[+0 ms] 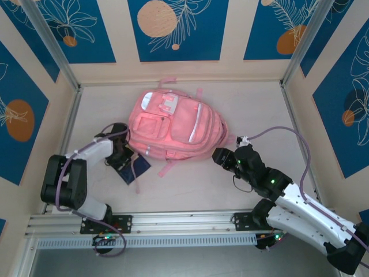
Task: Pack the student bag
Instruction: Move the book to the bottom-center of the table, then pick up the book from the bottom-center of the table.
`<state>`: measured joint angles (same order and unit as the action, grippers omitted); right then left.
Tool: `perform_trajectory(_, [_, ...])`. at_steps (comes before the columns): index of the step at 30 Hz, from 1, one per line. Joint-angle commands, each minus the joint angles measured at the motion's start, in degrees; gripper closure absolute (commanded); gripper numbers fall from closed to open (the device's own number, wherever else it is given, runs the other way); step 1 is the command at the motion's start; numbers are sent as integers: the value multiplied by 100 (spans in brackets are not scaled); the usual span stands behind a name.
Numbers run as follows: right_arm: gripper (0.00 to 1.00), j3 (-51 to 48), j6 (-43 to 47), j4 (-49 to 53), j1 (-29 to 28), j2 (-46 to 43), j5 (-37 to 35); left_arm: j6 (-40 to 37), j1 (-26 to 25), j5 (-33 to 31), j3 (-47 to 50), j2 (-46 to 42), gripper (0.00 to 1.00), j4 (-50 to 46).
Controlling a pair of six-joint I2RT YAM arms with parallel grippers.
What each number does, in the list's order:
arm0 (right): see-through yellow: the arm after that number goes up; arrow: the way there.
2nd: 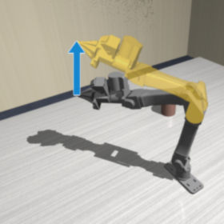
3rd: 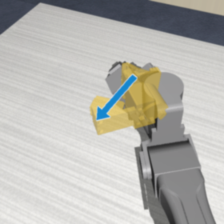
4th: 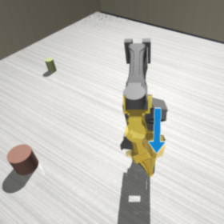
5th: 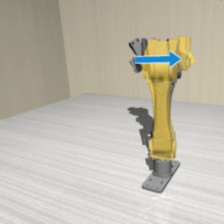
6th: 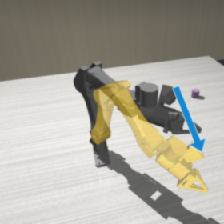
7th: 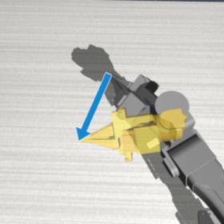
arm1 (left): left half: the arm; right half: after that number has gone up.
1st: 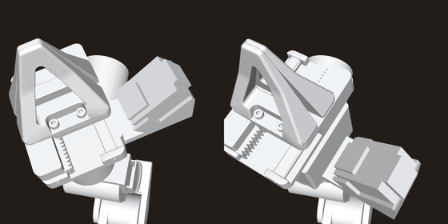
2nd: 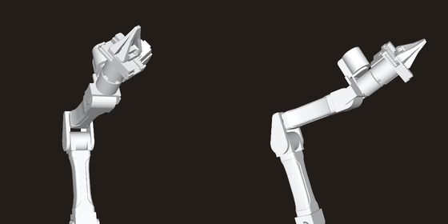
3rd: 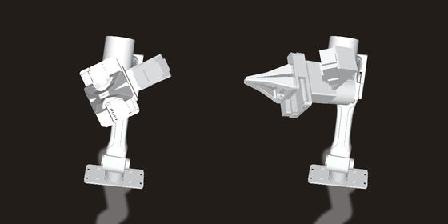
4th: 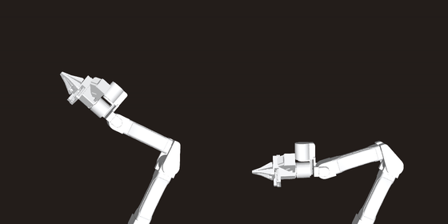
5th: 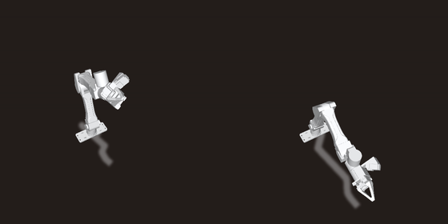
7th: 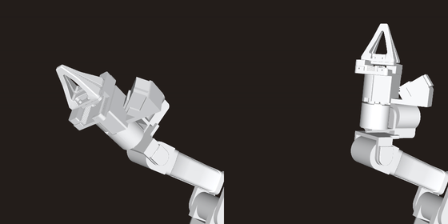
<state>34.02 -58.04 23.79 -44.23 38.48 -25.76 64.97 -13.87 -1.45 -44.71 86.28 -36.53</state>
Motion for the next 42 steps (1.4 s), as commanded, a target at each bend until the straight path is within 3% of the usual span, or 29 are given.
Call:
perform_trajectory(1, [44,-19,14,-125,-50,108,327,610,-702,897,792,146,100,-125])
perform_trajectory(9, [44,-60,94,-349,-240,542,691,959,-2316,875,617,-475,100,-44])
perform_trajectory(16, [46,-41,269,-520,-571,754,728,280,-2910,974,480,-164,100,232])
perform_trajectory(21, [46,182,743,-643,-727,1454,1180,-246,-3284,1159,337,-405,100,434])
perform_trajectory(25, [44,616,1329,-569,-760,2252,1505,-703,-3359,923,302,-922,100,56])
perform_trajectory(28, [42,882,1841,-633,-753,2840,1724,-927,-3324,378,147,-1504,76,-582])
perform_trajectory(32, [44,1410,2622,-623,-661,3766,2456,-1007,-3311,451,467,-2605,49,-363])
perform_trajectory(36, [44,2218,3295,-226,-627,4990,2606,-786,-3293,358,1163,-3547,54,-186])
perform_trajectory(42, [39,2785,3531,-312,-465,6046,2839,-571,-3263,639,1873,-3837,65,143])
